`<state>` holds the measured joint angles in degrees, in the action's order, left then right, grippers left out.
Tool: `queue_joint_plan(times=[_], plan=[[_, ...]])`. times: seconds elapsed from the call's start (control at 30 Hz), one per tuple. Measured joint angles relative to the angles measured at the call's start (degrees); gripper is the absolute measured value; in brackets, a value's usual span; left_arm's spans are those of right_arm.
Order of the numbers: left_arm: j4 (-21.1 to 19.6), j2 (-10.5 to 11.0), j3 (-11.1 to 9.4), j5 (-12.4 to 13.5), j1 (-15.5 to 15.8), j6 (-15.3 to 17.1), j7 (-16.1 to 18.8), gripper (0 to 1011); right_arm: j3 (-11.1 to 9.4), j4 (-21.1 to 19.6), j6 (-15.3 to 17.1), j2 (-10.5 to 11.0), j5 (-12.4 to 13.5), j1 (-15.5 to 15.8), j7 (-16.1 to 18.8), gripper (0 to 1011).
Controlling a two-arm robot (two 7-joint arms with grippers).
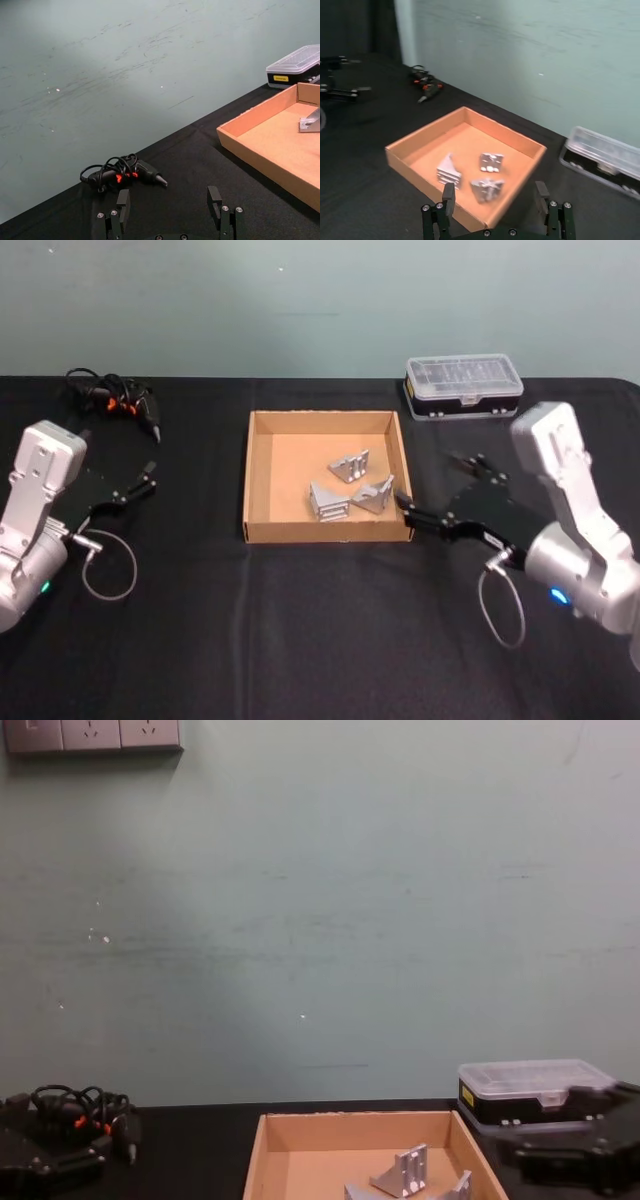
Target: Use one hand to pick up the angle iron from the table and place it into the box.
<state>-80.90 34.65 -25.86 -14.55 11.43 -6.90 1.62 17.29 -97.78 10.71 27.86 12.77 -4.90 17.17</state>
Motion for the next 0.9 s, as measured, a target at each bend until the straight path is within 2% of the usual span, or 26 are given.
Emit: queue_joint_plan(times=[0.13, 0.23, 0.27, 0.37, 0.5, 0.9], plan=[[0.0, 0.0, 0.0, 0.0, 0.0, -0.01, 0.0, 1011, -2.74, -1.43, -2.05, -1.19, -0.95, 4.44, -4.21, 1000], [0.0, 0.0, 0.0, 0.0, 0.0, -0.01, 0.0, 1011, -3.83, -1.58, -3.41, -2.1, -1.84, 6.34, -6.46, 1000], [0.0, 0.0, 0.0, 0.0, 0.0, 0.0, 0.0, 1011, -4.39, -1.44, -4.21, -2.73, -2.69, 7.37, -8.15, 1000], [0.0, 0.0, 0.0, 0.0, 0.0, 0.0, 0.0, 1011, -5.07, -0.61, -5.12, -3.72, -4.29, 8.42, -10.6, 1000], [0.0, 0.0, 0.0, 0.0, 0.0, -0.01, 0.0, 1011, -5.29, 3.25, -6.21, -5.38, -7.5, 8.51, -13.96, 1000], [0.0, 0.0, 0.0, 0.0, 0.0, 0.0, 0.0, 1011, -5.25, 2.22, -6.12, -4.99, -6.91, 8.56, -13.5, 1002]])
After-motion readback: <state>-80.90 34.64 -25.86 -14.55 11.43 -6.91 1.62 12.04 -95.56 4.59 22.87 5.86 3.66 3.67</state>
